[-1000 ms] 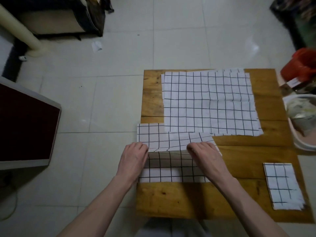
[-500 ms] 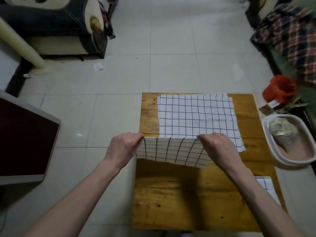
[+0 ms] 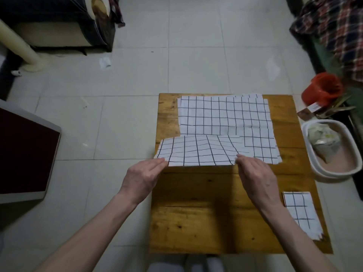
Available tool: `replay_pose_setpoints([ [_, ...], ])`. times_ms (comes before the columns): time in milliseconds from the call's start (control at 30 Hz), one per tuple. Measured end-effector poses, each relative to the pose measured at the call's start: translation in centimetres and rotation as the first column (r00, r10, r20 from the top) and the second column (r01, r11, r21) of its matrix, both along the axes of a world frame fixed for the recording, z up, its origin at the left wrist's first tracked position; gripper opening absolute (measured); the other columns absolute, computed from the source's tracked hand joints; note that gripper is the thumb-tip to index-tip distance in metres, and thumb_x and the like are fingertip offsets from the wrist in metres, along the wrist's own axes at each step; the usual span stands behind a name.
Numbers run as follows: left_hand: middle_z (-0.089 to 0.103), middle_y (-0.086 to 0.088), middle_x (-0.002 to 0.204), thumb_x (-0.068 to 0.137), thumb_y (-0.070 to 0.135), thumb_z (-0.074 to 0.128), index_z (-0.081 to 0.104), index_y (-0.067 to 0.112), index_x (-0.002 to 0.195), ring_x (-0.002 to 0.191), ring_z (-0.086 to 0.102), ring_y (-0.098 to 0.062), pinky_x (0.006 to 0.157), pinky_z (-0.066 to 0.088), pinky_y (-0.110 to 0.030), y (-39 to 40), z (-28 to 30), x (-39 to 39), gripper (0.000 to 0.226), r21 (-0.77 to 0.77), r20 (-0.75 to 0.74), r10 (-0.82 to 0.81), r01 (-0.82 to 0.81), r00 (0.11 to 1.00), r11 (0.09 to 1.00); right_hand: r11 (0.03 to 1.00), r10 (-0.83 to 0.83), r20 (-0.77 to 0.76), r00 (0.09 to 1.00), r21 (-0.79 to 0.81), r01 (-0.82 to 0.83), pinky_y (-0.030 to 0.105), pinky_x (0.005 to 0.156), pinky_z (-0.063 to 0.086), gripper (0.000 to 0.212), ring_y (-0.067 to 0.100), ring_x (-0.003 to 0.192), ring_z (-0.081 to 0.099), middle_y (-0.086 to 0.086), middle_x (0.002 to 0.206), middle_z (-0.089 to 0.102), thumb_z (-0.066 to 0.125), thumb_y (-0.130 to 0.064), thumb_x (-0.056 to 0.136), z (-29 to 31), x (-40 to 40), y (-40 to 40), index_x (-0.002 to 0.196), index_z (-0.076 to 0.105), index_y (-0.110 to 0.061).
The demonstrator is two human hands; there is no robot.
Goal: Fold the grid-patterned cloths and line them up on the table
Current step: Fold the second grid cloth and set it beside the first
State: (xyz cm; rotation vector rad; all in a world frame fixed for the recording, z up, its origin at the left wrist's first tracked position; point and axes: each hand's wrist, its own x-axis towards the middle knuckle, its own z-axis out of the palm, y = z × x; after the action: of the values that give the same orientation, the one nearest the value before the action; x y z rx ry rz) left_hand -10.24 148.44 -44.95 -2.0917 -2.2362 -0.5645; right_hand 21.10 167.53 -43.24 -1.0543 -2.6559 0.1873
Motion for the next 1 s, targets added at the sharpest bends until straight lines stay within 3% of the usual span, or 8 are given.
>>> replay_pose_setpoints([
  [67, 0.077, -0.007, 0.117, 0.068, -0.012, 0.087, 0.079, 0.010, 0.116, 0.102, 0.077, -0.023, 0.085, 0.062, -0.037, -0.7, -1.6, 1.0, 0.053, -0.055, 0.020, -0.016, 0.017, 1.000, 0.998, 0.999, -0.042, 0.015, 0.999, 0.007, 0.042, 0.046, 0.092, 0.059, 0.018, 0.033, 0.107, 0.072, 0.016, 0.115, 0.075, 0.069, -0.004, 0.096, -1.5, 0.6, -1.0, 0.114, 0.071, -0.006],
  [167, 0.075, -0.010, 0.122, 0.061, -0.021, 0.084, 0.076, 0.007, 0.122, 0.107, 0.075, -0.025, 0.092, 0.058, -0.037, -1.6, -3.9, 2.6, 0.068, -0.147, 0.061, 0.010, -0.001, 0.998, 0.989, 0.996, -0.087, 0.048, 0.995, -0.006, 0.088, 0.049, 0.101, 0.056, 0.041, 0.035, 0.117, 0.070, 0.020, 0.122, 0.073, 0.074, 0.010, 0.087, -4.2, 1.3, -2.0, 0.125, 0.070, -0.005],
  [267, 0.074, -0.012, 0.123, 0.056, -0.023, 0.086, 0.074, 0.007, 0.126, 0.108, 0.075, -0.026, 0.094, 0.056, -0.038, -2.6, -6.3, 4.1, 0.076, -0.253, 0.111, 0.081, -0.051, 0.991, 0.966, 0.996, -0.077, 0.117, 0.990, -0.044, 0.082, 0.048, 0.107, 0.051, 0.066, 0.033, 0.124, 0.066, 0.017, 0.133, 0.068, 0.071, 0.023, 0.078, -7.1, 1.9, -2.8, 0.137, 0.065, -0.006],
  [333, 0.074, -0.011, 0.124, 0.055, -0.022, 0.087, 0.073, 0.008, 0.126, 0.108, 0.075, -0.025, 0.095, 0.055, -0.037, -3.1, -7.6, 4.9, 0.078, -0.311, 0.153, 0.112, -0.060, 0.982, 0.949, 0.994, -0.068, 0.160, 0.985, -0.070, 0.080, 0.052, 0.106, 0.051, 0.072, 0.034, 0.124, 0.066, 0.017, 0.133, 0.067, 0.070, 0.028, 0.070, -8.7, 2.4, -3.5, 0.134, 0.066, -0.004],
  [467, 0.074, -0.010, 0.125, 0.049, -0.019, 0.092, 0.073, 0.009, 0.127, 0.109, 0.075, -0.024, 0.098, 0.049, -0.033, -4.0, -9.5, 6.6, 0.085, -0.408, 0.210, 0.148, -0.051, 0.966, 0.912, 0.987, -0.073, 0.243, 0.967, -0.125, 0.106, 0.050, 0.107, 0.048, 0.072, 0.034, 0.125, 0.065, 0.016, 0.134, 0.067, 0.082, 0.022, 0.064, -11.4, 4.1, -5.0, 0.129, 0.069, -0.006],
  [633, 0.073, -0.012, 0.128, 0.048, -0.009, 0.098, 0.071, 0.007, 0.130, 0.112, 0.074, -0.024, 0.094, 0.054, -0.032, -5.0, -11.1, 7.7, 0.088, -0.506, 0.242, 0.142, 0.000, 0.960, 0.863, 0.981, -0.027, 0.323, 0.946, -0.175, 0.088, 0.048, 0.105, 0.049, 0.072, 0.033, 0.124, 0.066, 0.016, 0.133, 0.068, 0.090, 0.013, 0.062, -14.1, 5.6, -6.1, 0.127, 0.071, -0.009],
  [733, 0.071, -0.012, 0.130, 0.051, -0.006, 0.099, 0.069, 0.007, 0.132, 0.114, 0.073, -0.025, 0.094, 0.054, -0.032, -5.8, -12.0, 8.0, 0.088, -0.534, 0.240, 0.132, 0.017, 0.962, 0.845, 0.972, -0.022, 0.338, 0.941, -0.214, 0.100, 0.049, 0.104, 0.053, 0.067, 0.032, 0.126, 0.065, 0.014, 0.136, 0.066, 0.088, 0.007, 0.070, -15.4, 6.2, -6.7, 0.131, 0.068, -0.011],
  [1000, 0.068, -0.010, 0.136, 0.050, 0.009, 0.103, 0.067, 0.010, 0.135, 0.120, 0.070, -0.023, 0.093, 0.056, -0.033, -7.6, -13.4, 8.4, 0.092, -0.628, 0.169, 0.066, 0.056, 0.983, 0.777, 0.968, -0.029, 0.356, 0.934, -0.222, 0.115, 0.045, 0.108, 0.043, 0.058, 0.032, 0.131, 0.060, 0.015, 0.145, 0.059, 0.081, 0.000, 0.082, -17.5, 7.2, -8.7, 0.136, 0.064, -0.008],
])
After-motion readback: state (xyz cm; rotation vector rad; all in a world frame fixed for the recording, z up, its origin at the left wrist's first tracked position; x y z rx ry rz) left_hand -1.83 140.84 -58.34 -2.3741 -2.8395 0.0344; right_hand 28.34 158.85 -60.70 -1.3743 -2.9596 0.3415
